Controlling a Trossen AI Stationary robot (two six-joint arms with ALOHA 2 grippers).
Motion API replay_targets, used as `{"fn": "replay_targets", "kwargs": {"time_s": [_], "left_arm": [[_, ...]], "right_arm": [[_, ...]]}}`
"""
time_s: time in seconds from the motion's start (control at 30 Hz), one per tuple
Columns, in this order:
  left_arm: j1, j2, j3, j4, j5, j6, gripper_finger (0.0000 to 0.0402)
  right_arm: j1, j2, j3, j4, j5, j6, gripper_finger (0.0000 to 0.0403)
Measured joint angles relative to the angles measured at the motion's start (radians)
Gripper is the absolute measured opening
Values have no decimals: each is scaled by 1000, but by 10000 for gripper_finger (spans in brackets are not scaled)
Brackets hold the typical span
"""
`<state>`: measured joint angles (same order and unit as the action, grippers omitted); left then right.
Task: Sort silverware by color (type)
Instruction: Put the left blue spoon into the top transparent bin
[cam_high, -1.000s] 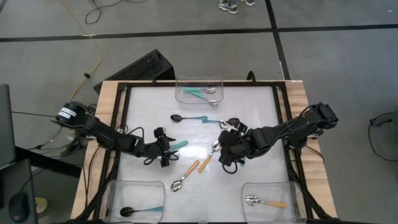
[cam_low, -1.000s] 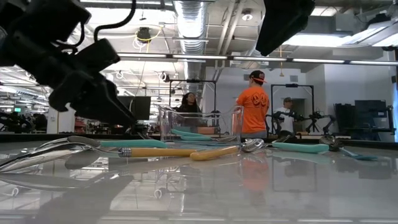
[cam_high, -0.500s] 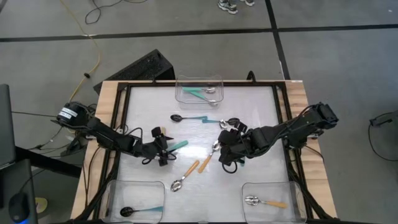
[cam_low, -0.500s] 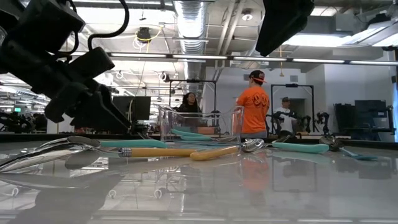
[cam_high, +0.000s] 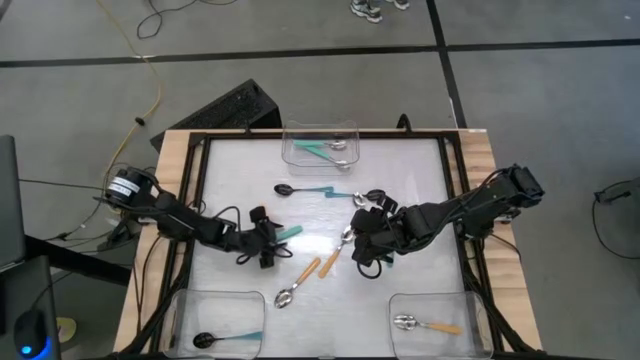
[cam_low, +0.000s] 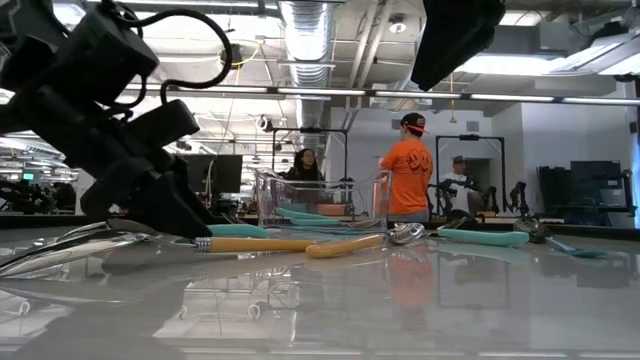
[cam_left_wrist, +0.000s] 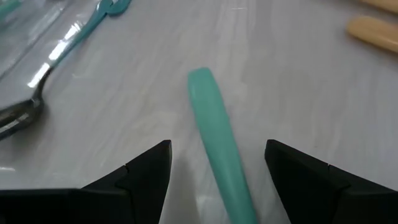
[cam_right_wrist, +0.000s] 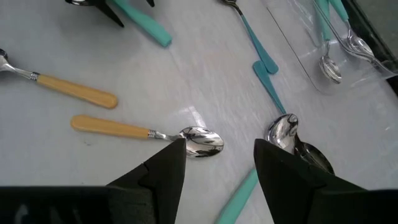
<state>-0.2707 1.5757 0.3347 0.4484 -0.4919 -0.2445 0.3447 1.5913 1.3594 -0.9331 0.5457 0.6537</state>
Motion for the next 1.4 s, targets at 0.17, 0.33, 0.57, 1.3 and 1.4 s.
{"fn": "replay_targets", "kwargs": {"time_s": [0.17, 0.33, 0.57, 1.3, 1.4], "left_arm": [[20, 0, 0, -19, 55, -73, 216], [34, 0, 2, -41, 85, -92, 143], [51, 0, 1, -40, 122, -78, 58], [53, -207, -8, -29, 112, -100, 40], [53, -282, -7, -22, 81, -81, 40]], "right_arm": [[1, 0, 0, 0, 0, 0, 214], [0, 0, 0, 0, 0, 0, 214], [0, 0, 0, 0, 0, 0, 214], [1, 0, 0, 38, -25, 1, 214], [2, 0, 0, 56, -24, -6, 214]]}}
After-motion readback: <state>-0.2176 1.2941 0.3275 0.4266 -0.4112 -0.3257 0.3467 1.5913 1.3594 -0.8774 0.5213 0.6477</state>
